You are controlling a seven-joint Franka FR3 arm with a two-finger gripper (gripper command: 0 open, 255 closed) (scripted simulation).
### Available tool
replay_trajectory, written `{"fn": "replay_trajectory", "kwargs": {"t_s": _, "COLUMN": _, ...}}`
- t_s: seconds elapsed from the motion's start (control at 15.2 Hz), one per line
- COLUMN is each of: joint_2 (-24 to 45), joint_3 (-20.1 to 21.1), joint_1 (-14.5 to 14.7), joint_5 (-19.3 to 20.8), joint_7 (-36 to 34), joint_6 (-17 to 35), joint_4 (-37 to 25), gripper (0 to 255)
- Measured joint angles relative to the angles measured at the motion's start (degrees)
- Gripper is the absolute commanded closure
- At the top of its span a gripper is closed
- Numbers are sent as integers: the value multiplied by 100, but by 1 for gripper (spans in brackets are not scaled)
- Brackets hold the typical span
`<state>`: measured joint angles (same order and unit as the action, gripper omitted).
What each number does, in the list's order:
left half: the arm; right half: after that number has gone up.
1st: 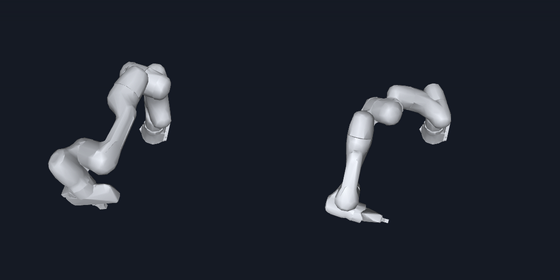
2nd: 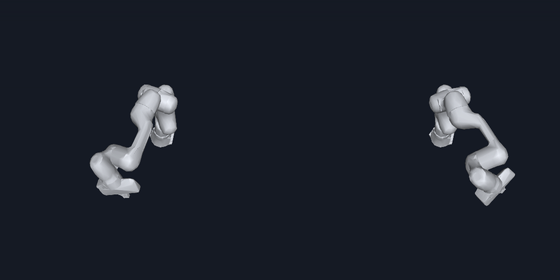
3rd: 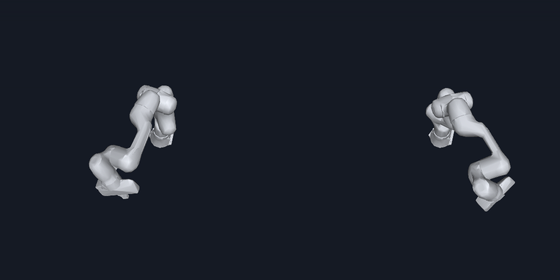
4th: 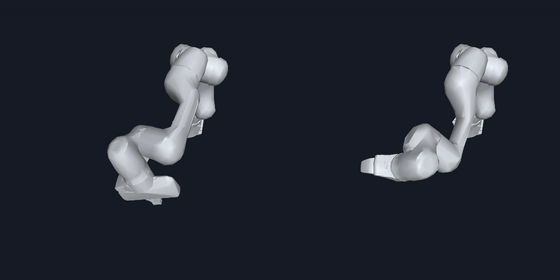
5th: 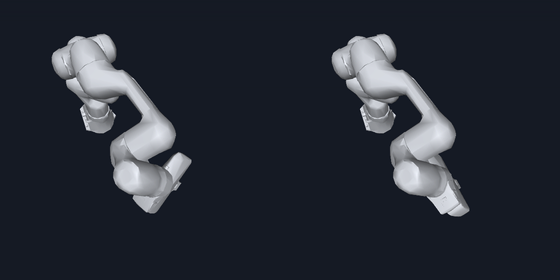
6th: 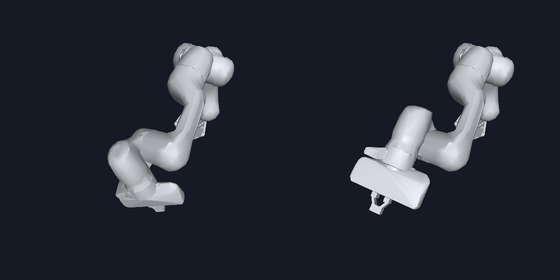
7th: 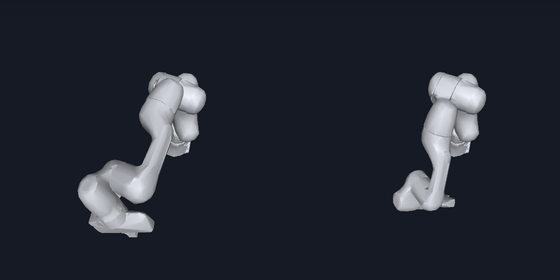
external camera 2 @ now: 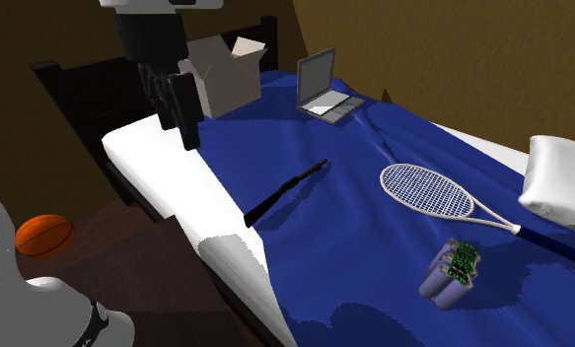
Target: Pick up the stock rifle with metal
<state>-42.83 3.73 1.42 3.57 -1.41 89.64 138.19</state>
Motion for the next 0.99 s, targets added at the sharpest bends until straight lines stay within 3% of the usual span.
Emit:
{"fn": "replay_trajectory", "kwargs": {"t_s": 0.26, "joint_2": 353, "joint_3": 32, "joint_1": 15, "joint_5": -32, "joint_7": -39, "joint_6": 375, "joint_4": 43, "gripper": 0}}
{"fn": "replay_trajectory", "kwargs": {"t_s": 0.99, "joint_2": 2482, "joint_3": 231, "joint_1": 80, "joint_5": -110, "joint_7": -251, "joint_6": 2192, "joint_4": -198, "gripper": 0}}
